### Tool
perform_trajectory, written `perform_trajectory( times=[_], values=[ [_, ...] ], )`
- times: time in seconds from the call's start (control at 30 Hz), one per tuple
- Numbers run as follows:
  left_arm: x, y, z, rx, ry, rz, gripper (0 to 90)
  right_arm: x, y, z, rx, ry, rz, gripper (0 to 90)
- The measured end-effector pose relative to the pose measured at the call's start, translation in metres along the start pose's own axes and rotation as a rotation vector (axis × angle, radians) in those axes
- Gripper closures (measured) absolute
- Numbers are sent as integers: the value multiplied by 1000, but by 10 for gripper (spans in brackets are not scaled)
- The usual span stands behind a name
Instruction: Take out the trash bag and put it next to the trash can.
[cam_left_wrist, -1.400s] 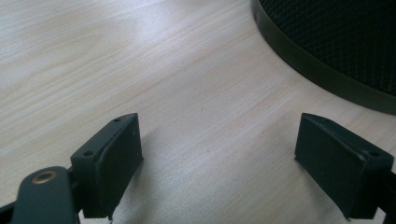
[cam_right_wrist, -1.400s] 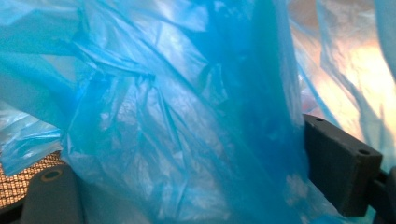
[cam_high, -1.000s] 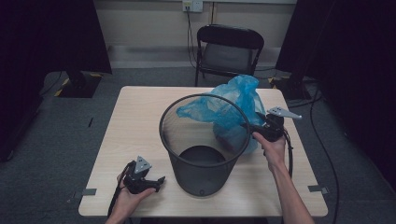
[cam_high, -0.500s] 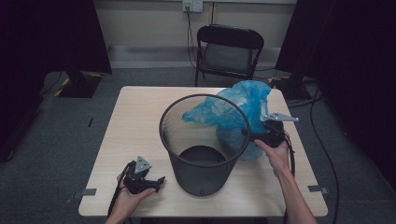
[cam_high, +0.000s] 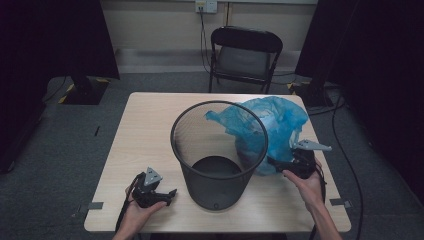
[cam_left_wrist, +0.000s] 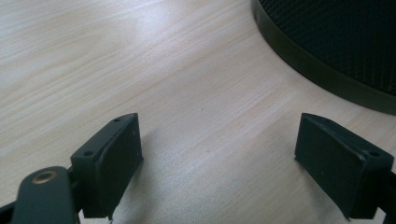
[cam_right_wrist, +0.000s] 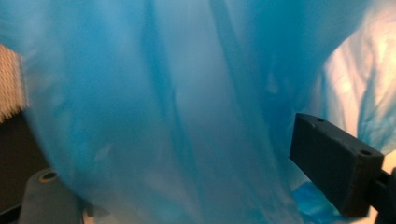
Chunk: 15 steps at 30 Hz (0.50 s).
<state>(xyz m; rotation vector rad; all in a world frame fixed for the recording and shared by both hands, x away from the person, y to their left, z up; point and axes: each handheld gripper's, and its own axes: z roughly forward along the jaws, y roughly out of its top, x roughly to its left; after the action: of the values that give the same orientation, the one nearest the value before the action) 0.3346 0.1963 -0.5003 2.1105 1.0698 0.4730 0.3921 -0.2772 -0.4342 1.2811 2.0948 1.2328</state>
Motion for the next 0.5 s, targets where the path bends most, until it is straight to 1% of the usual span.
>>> perform_trajectory(
  times=[0.03, 0.1, 0.13, 0.17, 0.2, 0.23, 0.27, 0.3, 0.33, 0.37, 0.4, 0.43, 0.47, 0.5],
  values=[
    [0, 0, 0, 0, 0, 0, 139, 1, -4, 1, 7, -1, -6, 159],
    [0, 0, 0, 0, 0, 0, 140, 4, -11, 0, 5, 17, -6, 159],
    [0, 0, 0, 0, 0, 0, 140, 5, -13, 1, 15, 9, -15, 159],
    [0, 0, 0, 0, 0, 0, 139, 6, -15, 3, 30, -10, -11, 158],
    [0, 0, 0, 0, 0, 0, 139, 7, -17, 6, 30, -33, -24, 158],
    [0, 0, 0, 0, 1, 0, 139, 7, -20, 10, 43, -46, -47, 159],
    [0, 0, 0, 0, 1, 0, 140, 8, -23, 13, 61, -27, -37, 159],
    [0, 0, 0, 0, 0, 0, 139, 9, -25, 15, 53, -27, -27, 158],
    [0, 0, 0, 0, 1, 0, 140, 10, -27, 17, 54, -42, -48, 158],
    [0, 0, 0, 0, 1, 0, 140, 12, -26, 18, 68, -53, -64, 158],
    [0, 0, 0, 0, 0, -1, 139, 13, -25, 18, 55, -69, -63, 159],
    [0, 0, 0, 0, 0, -1, 140, 14, -23, 18, 26, -46, -55, 156],
    [0, 0, 0, 0, 0, -1, 140, 16, -21, 17, 1, -35, -34, 157],
    [0, 0, 0, 0, 0, -1, 140, 17, -18, 16, -28, 3, -1, 157]
  ],
)
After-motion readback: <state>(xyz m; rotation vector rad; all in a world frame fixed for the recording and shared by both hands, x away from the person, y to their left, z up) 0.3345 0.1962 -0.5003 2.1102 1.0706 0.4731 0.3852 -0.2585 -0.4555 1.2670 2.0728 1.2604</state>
